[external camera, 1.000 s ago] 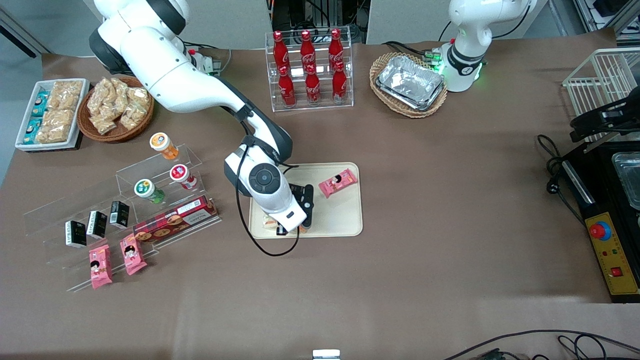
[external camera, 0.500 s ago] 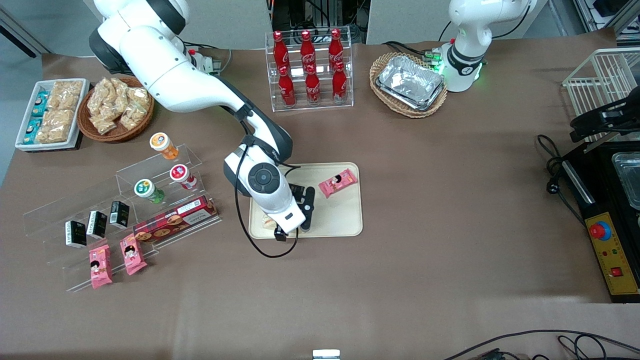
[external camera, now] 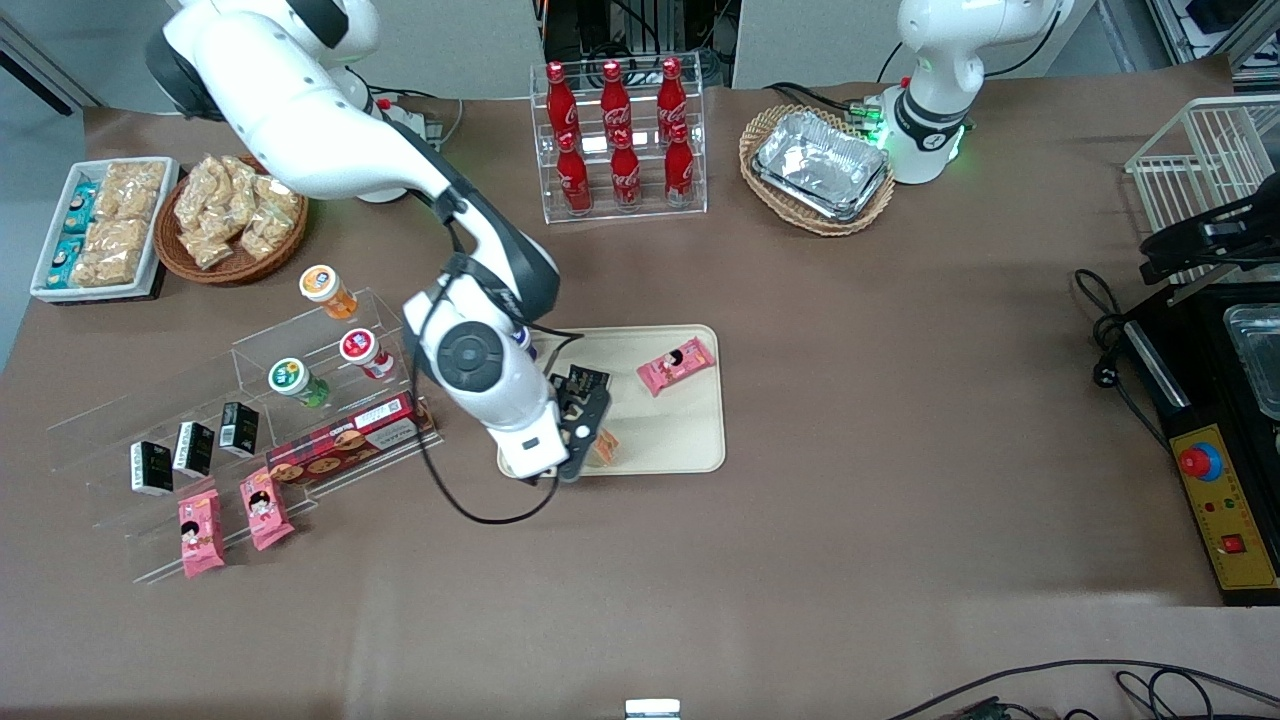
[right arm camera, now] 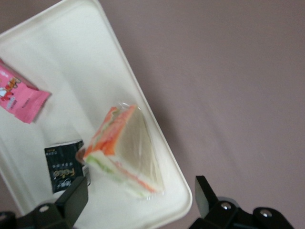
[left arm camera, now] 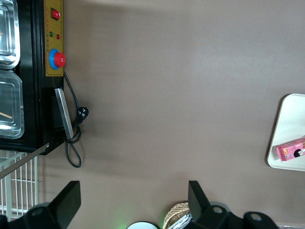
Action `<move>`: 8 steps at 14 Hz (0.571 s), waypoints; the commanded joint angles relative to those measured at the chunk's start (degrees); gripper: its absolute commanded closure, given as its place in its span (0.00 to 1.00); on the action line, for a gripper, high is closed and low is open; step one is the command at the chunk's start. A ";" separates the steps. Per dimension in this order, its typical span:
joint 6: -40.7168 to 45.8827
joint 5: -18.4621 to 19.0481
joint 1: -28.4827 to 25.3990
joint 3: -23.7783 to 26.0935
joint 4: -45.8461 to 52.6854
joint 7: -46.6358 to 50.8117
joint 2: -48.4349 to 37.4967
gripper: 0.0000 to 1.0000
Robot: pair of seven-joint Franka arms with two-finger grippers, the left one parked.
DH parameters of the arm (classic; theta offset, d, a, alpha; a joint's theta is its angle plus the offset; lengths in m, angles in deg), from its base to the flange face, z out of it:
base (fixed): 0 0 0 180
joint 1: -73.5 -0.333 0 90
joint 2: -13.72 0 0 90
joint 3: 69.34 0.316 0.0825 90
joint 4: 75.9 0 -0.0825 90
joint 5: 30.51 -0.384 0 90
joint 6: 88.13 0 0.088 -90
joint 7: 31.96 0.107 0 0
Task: Place sandwich on tray
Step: 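Open the right gripper to release the sandwich on the tray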
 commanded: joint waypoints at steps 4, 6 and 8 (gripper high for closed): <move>12.30 -2.06 5.48 0.78 -0.78 9.78 -12.45 0.00; 18.97 -2.15 7.50 0.69 -0.86 13.99 -17.28 0.00; 24.16 -2.15 9.78 0.60 -0.86 15.24 -21.68 0.00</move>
